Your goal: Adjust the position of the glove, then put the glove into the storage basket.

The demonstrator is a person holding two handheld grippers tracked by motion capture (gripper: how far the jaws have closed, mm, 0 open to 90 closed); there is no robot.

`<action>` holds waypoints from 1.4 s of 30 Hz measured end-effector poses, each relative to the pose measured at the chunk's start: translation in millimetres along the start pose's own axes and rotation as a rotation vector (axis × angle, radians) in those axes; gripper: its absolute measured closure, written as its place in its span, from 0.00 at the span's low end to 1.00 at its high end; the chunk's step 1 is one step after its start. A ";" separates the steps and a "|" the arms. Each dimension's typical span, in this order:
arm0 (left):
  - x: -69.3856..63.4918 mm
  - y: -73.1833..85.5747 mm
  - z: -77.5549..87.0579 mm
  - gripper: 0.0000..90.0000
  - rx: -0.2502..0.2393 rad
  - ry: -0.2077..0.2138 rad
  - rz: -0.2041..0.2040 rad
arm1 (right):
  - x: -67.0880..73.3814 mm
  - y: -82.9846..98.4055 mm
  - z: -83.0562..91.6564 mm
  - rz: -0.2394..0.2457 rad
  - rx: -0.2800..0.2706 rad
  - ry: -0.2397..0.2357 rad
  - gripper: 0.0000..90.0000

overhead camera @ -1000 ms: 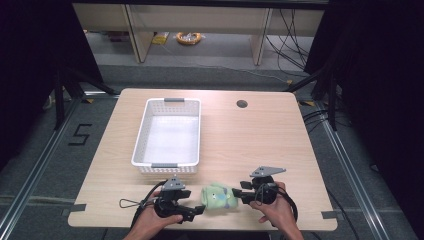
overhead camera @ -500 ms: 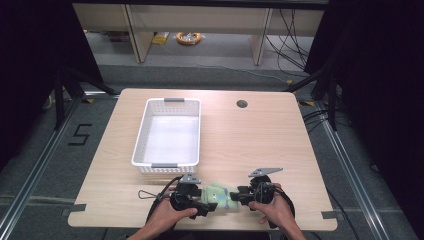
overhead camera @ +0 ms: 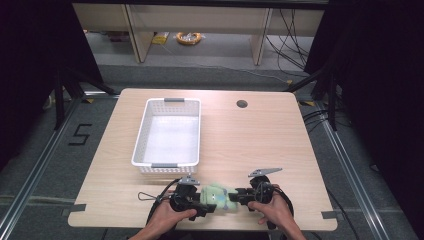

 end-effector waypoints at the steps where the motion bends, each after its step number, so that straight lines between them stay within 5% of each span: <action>1: 0.7 0.0 0.3 0.43 0.003 -0.008 -0.015 | 0.6 0.0 0.0 0.000 0.000 -0.007 0.72; 5: 0.6 -3.4 1.3 0.64 -0.025 0.006 -0.041 | 2.0 -0.9 1.0 0.016 -0.019 -0.023 0.80; 9: -1.6 -3.8 4.6 0.72 -0.034 0.005 -0.079 | 7.6 -2.2 2.7 -0.010 -0.026 -0.046 0.82; 10: -2.9 -3.2 5.8 0.72 -0.037 0.003 -0.089 | 4.5 -3.6 3.1 0.033 -0.033 -0.033 0.82; 17: -9.4 -4.9 12.0 0.74 -0.056 0.005 -0.119 | 11.0 -10.1 5.6 0.063 -0.047 -0.023 0.83; 25: -14.4 -7.8 18.5 0.75 -0.068 0.013 -0.130 | 16.1 -16.8 13.2 0.075 -0.072 -0.021 0.83; 28: -14.5 -8.7 21.6 0.75 -0.073 0.017 -0.142 | 25.1 -17.3 16.0 0.026 -0.064 -0.032 0.83; 29: -15.2 -9.0 22.7 0.75 -0.077 0.019 -0.141 | 21.9 -19.8 16.9 0.078 -0.074 -0.016 0.83; 32: -16.6 -9.9 25.8 0.76 -0.086 0.022 -0.142 | 27.9 -22.1 19.8 0.057 -0.075 -0.017 0.83; 33: -17.7 -10.7 28.0 0.76 -0.092 0.025 -0.143 | 28.1 -25.6 21.9 0.095 -0.083 -0.013 0.83; 42: -21.8 -20.9 39.8 0.77 -0.123 0.020 -0.140 | 40.4 -36.0 30.5 0.104 -0.086 -0.017 0.83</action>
Point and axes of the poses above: each handheld gripper's, and its own axes: z roughly backward along the jaws, y roughly out of its underside, x roughly to its left, the point moved 10 cm from there along -z, roughly forward along the jaws, and after that the axes turned 2 degrees about z, right-handed, at the moved point
